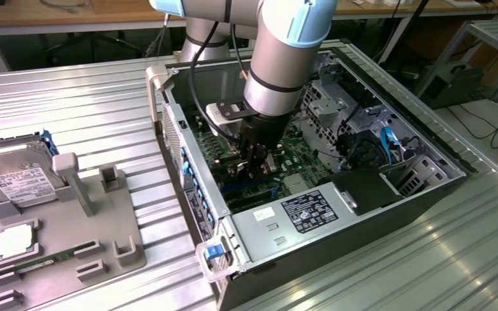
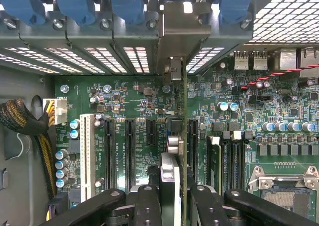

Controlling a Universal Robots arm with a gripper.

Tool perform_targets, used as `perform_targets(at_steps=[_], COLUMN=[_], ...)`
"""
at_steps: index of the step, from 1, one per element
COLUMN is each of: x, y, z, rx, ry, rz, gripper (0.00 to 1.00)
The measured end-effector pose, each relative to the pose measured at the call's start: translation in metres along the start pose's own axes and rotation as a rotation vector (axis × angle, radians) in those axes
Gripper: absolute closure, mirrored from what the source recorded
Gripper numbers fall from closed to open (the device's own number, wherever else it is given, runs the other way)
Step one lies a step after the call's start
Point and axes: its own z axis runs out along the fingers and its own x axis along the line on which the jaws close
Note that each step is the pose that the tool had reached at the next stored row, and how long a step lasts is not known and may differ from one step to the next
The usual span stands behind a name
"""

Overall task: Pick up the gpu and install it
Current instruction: 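Insert the gpu into the slot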

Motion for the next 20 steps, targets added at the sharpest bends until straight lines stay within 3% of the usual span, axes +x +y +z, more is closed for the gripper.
perform_targets(at_steps=[9,20], x=[0.0,0.0001], y=[-0.0003,-0.0003], z=[0.0057,0.0054], rx=[0.0002,-0.0001], ry=[-0.0012,-0.0004], rz=[0.0,0.0], gripper=[0.72,0.72])
